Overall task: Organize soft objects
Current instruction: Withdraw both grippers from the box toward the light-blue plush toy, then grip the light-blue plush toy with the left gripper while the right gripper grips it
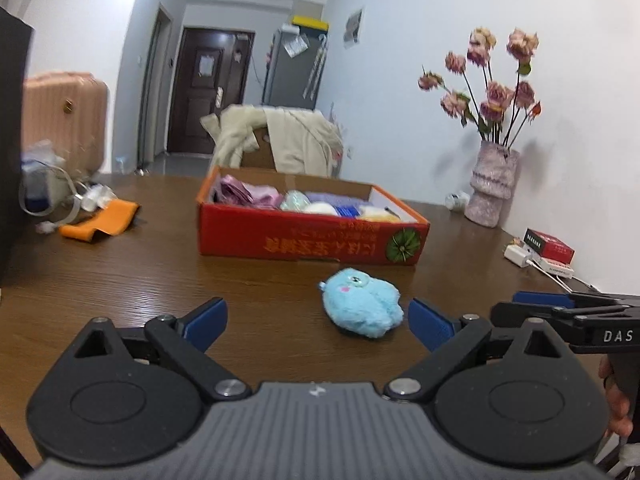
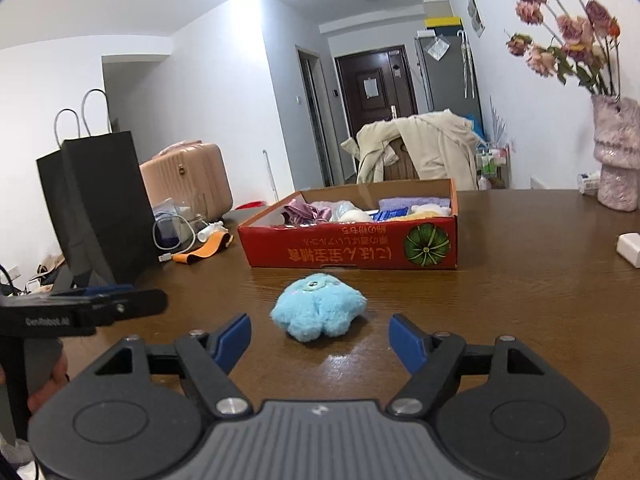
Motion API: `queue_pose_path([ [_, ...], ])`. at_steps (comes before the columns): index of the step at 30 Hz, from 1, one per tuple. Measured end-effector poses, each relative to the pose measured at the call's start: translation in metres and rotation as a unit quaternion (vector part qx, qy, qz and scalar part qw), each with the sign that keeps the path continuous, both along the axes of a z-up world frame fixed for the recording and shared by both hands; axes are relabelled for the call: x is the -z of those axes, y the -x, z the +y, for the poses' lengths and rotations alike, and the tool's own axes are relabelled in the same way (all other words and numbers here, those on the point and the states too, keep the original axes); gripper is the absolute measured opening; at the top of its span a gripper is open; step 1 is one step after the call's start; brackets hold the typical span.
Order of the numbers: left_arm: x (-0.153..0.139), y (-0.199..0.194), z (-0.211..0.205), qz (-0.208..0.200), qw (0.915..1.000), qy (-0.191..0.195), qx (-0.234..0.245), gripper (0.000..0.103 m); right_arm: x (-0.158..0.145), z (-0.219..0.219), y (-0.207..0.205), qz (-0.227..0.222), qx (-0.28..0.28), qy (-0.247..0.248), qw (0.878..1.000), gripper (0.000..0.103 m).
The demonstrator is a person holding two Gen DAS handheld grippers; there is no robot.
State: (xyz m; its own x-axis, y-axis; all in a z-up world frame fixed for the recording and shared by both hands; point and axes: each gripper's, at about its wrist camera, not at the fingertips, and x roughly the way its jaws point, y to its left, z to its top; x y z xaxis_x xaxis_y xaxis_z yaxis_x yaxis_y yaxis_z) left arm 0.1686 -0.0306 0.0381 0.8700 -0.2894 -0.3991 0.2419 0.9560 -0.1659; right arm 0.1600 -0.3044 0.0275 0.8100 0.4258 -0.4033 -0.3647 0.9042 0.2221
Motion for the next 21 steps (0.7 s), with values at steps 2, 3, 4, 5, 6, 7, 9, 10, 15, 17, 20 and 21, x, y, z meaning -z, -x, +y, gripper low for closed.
queue_pose_path([
  [2,0.006,-0.019,-0.010,0.011,0.9998,0.004,0.014,0.095,0.002,-0.001,-0.017,0.010,0.004,0.000,1.000,0.073],
  [3,0.010,-0.031,-0.015,0.019,0.9996,0.006,0.020,0.090,0.003,-0.001,-0.027,0.014,0.006,0.000,1.000,0.070],
  [4,0.015,-0.044,-0.019,0.031,0.9993,0.006,0.021,0.081,0.004,-0.002,-0.037,0.019,0.007,-0.001,1.000,0.066],
  [5,0.020,-0.055,-0.023,0.045,0.9987,0.007,0.022,0.077,0.004,-0.003,-0.046,0.023,0.009,-0.002,1.000,0.065],
  [6,0.025,-0.069,-0.026,0.061,0.9976,0.013,0.028,0.070,0.005,-0.004,-0.057,0.029,0.010,-0.002,1.000,0.062],
  [7,0.029,-0.079,-0.028,0.074,0.9964,0.023,0.037,0.068,0.005,-0.003,-0.067,0.035,0.011,0.001,0.999,0.059],
  [9,0.037,-0.099,-0.032,0.094,0.9937,0.036,0.049,0.063,0.008,-0.002,-0.086,0.044,0.010,0.005,0.999,0.057],
  [10,0.039,-0.106,-0.034,0.100,0.9928,0.036,0.055,0.054,0.010,-0.002,-0.095,0.049,0.008,0.006,0.999,0.055],
  [15,0.048,-0.129,-0.018,0.124,0.9890,0.045,0.066,0.039,0.023,0.011,-0.141,0.080,-0.028,-0.014,0.996,0.045],
  [17,0.044,-0.130,-0.002,0.108,0.9931,0.037,0.026,0.039,0.028,0.020,-0.155,0.091,-0.042,-0.019,0.995,0.043],
  [20,0.038,-0.130,0.021,0.095,0.9926,0.074,0.014,0.042,0.036,0.033,-0.171,0.106,-0.069,-0.038,0.991,0.043],
  [21,0.038,-0.130,0.025,0.099,0.9909,0.090,0.014,0.044,0.039,0.037,-0.174,0.111,-0.074,-0.045,0.990,0.043],
])
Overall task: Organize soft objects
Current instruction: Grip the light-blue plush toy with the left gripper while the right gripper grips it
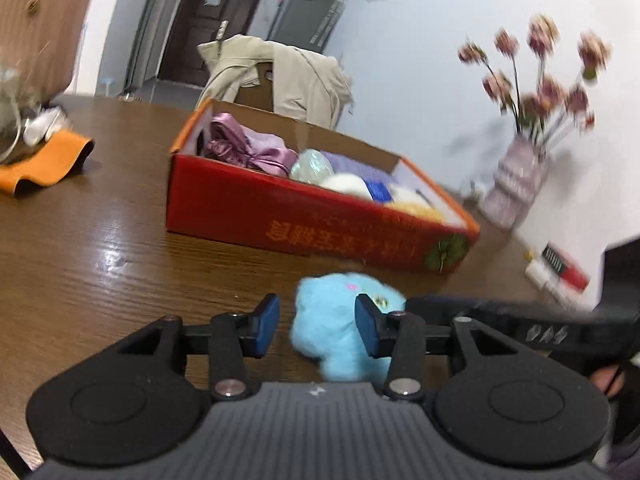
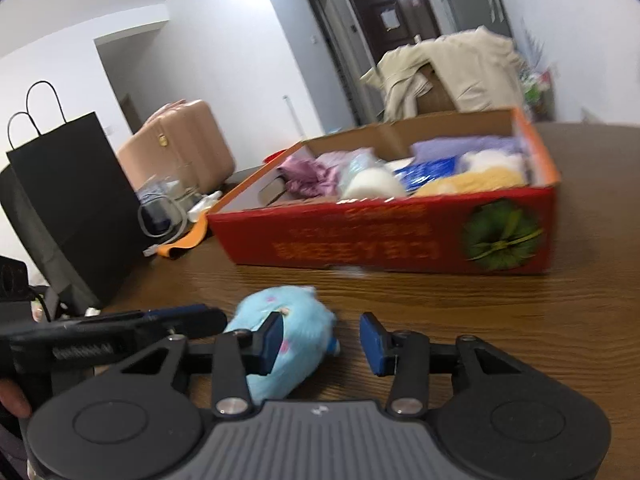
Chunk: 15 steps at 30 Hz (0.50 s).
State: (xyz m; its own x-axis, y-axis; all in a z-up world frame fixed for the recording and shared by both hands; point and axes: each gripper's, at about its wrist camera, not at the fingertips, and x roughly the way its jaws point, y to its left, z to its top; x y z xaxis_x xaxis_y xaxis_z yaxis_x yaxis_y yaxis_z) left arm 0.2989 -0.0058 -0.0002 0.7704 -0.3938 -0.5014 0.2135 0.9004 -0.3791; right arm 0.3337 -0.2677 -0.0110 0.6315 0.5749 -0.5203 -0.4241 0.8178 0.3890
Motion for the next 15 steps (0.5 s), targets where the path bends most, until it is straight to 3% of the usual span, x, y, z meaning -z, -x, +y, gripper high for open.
queue_pose_path([
  [6,0.019,-0.017,0.005,0.049,0.9968,0.059,0.022,0.041,0.013,0.008,-0.008,0.049,-0.004,-0.059,0.997,0.043],
  [11,0.014,-0.012,-0.010,0.060,0.9938,0.051,0.078,0.038,0.016,0.002,-0.006,0.047,0.054,-0.059,0.996,0.044],
  [13,0.011,-0.006,-0.010,0.042,0.9956,0.044,0.071,0.046,0.014,-0.004,-0.005,0.046,0.072,-0.062,0.994,0.044],
  [15,0.011,-0.008,-0.006,0.041,0.9964,0.049,0.055,0.047,0.012,-0.006,-0.001,0.040,0.076,-0.062,0.994,0.044],
])
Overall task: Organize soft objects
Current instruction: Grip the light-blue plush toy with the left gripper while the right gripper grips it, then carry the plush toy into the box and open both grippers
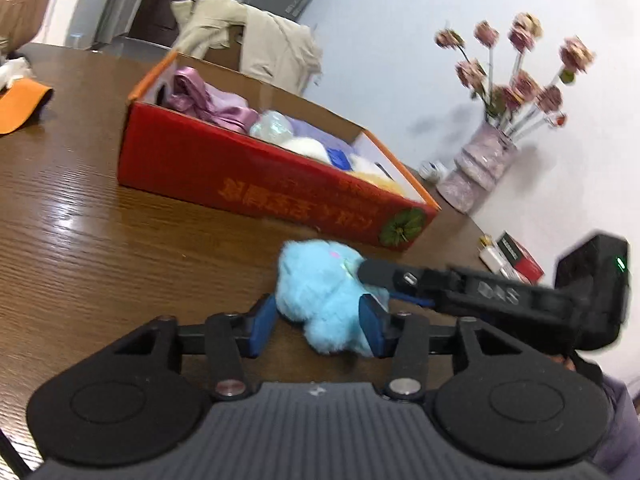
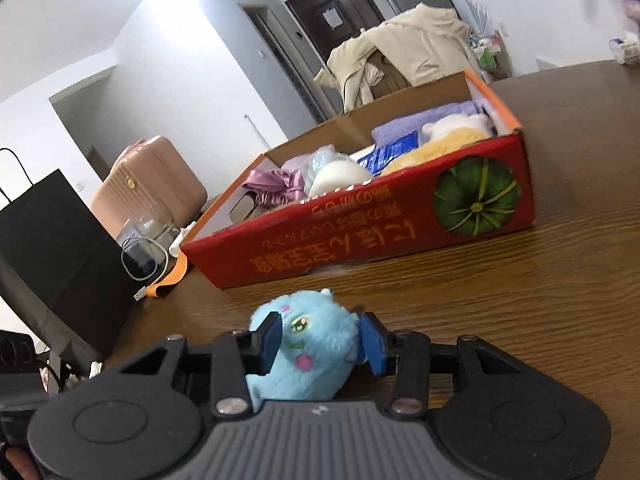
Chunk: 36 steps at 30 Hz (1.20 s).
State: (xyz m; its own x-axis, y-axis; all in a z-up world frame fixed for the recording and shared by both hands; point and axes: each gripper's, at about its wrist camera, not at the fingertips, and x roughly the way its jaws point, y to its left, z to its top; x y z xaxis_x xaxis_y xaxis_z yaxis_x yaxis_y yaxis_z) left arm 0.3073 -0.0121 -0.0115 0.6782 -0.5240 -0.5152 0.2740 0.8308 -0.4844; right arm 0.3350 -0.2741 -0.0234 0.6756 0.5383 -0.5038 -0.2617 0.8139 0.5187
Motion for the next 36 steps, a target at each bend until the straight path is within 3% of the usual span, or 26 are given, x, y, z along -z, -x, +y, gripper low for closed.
queue_pose_path([
  [4,0.005,-0.016,0.007,0.013,0.9989,0.029,-0.035,0.053,0.003,0.000,0.001,0.008,0.001,-0.002,1.000,0.043],
  [6,0.008,-0.026,0.006,0.018,0.9985,0.046,-0.023,0.053,0.005,0.001,-0.001,0.011,0.000,-0.008,1.000,0.040],
  [10,0.012,-0.031,-0.003,0.031,0.9986,0.042,-0.005,0.034,0.009,-0.001,0.000,0.018,-0.002,-0.022,1.000,0.036],
  [13,0.011,-0.024,-0.002,0.038,0.9983,0.045,-0.003,0.031,0.005,-0.002,0.007,0.018,0.003,-0.021,1.000,0.035],
  [19,-0.005,0.014,-0.002,0.019,0.9981,0.058,-0.006,0.031,-0.014,-0.005,0.042,-0.007,0.004,-0.023,1.000,0.034],
  [24,-0.037,0.025,-0.003,-0.021,0.9978,0.062,-0.005,0.031,-0.044,-0.006,0.059,-0.046,0.003,-0.021,0.999,0.034],
  [28,-0.081,0.000,-0.004,-0.059,0.9961,0.065,0.002,0.031,-0.087,-0.006,0.044,-0.098,-0.002,-0.008,0.995,0.034],
  [32,-0.127,-0.054,-0.010,-0.090,0.9941,0.059,0.012,0.031,-0.132,-0.008,0.003,-0.151,-0.002,0.008,0.988,0.034],
  [36,-0.146,-0.128,-0.021,-0.085,0.9954,0.040,0.018,0.031,-0.154,-0.016,-0.067,-0.147,0.002,0.011,0.989,0.034],
])
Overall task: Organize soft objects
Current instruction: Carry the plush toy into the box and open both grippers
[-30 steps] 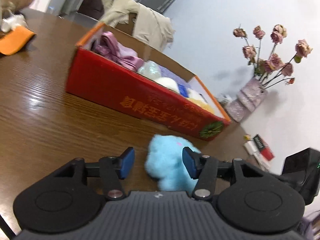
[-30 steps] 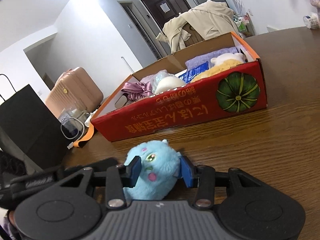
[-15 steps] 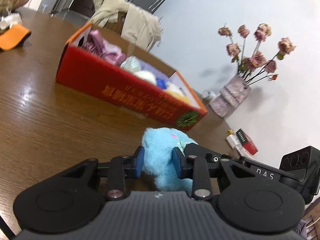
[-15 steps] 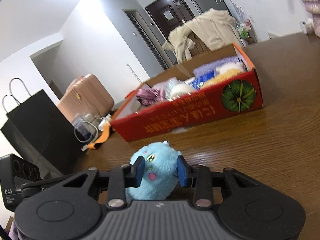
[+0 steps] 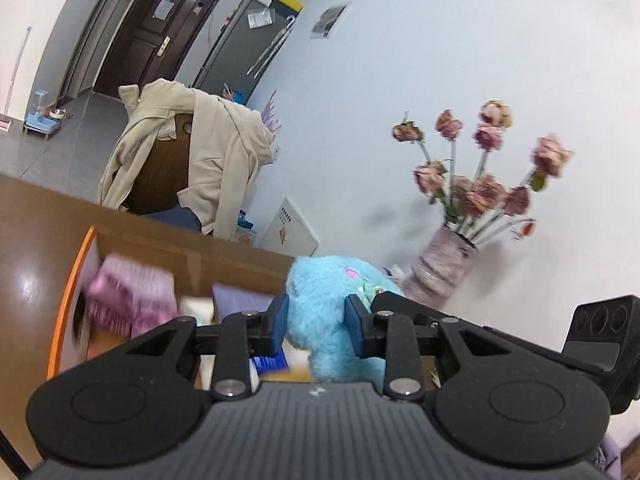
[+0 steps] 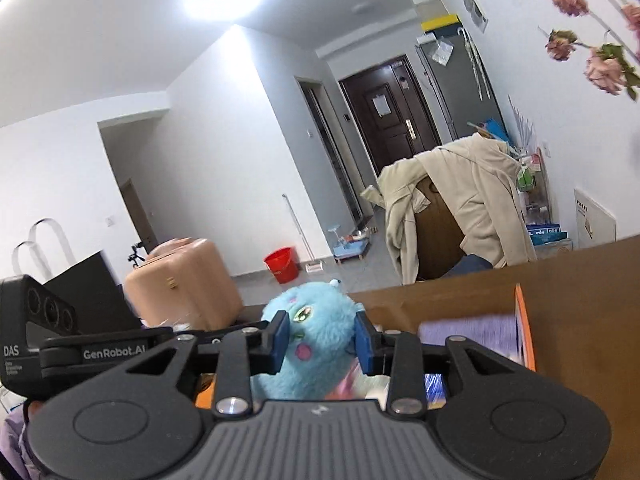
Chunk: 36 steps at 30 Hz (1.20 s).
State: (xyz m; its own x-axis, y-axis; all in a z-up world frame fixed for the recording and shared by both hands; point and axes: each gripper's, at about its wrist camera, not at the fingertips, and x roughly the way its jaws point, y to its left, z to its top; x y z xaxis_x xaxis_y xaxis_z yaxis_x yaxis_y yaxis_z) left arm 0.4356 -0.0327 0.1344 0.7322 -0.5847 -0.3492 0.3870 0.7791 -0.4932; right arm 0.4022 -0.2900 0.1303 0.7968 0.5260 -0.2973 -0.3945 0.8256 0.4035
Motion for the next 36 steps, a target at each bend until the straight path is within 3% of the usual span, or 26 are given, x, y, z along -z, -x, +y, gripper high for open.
queue_pose_path([
  [4,0.017,-0.076,-0.010,0.042,0.9991,-0.001,0.002,0.031,0.007,-0.006,-0.079,0.043,0.013,0.006,0.999,0.034],
  [11,0.077,-0.165,-0.063,0.122,0.9920,-0.024,0.022,0.030,0.058,-0.026,-0.157,0.106,0.075,0.053,0.990,0.034],
  [13,0.093,-0.176,-0.080,0.140,0.9882,-0.048,0.041,0.016,0.074,-0.030,-0.167,0.115,0.096,0.081,0.985,0.027],
  [15,0.104,-0.183,-0.095,0.144,0.9854,-0.079,0.044,0.015,0.089,-0.026,-0.171,0.123,0.109,0.127,0.978,0.026],
  [16,0.106,-0.184,-0.099,0.134,0.9864,-0.080,0.052,0.015,0.094,-0.025,-0.173,0.122,0.120,0.147,0.974,0.017],
  [21,0.107,-0.180,-0.103,0.134,0.9856,-0.092,0.047,0.013,0.098,-0.015,-0.178,0.133,0.115,0.186,0.967,0.011],
  [24,0.094,-0.170,-0.093,0.133,0.9853,-0.091,0.056,0.016,0.089,-0.014,-0.171,0.132,0.112,0.179,0.969,0.015],
  [29,0.036,-0.126,-0.056,0.070,0.9883,-0.132,0.032,0.016,0.046,-0.018,-0.137,0.105,0.097,0.180,0.973,0.016],
  [32,0.000,-0.092,-0.026,0.040,0.9868,-0.157,0.002,0.018,0.013,-0.020,-0.110,0.086,0.086,0.185,0.975,0.023],
  [36,-0.038,-0.040,0.014,-0.002,0.9802,-0.191,-0.050,0.042,-0.025,-0.019,-0.069,0.060,0.083,0.209,0.972,0.035],
])
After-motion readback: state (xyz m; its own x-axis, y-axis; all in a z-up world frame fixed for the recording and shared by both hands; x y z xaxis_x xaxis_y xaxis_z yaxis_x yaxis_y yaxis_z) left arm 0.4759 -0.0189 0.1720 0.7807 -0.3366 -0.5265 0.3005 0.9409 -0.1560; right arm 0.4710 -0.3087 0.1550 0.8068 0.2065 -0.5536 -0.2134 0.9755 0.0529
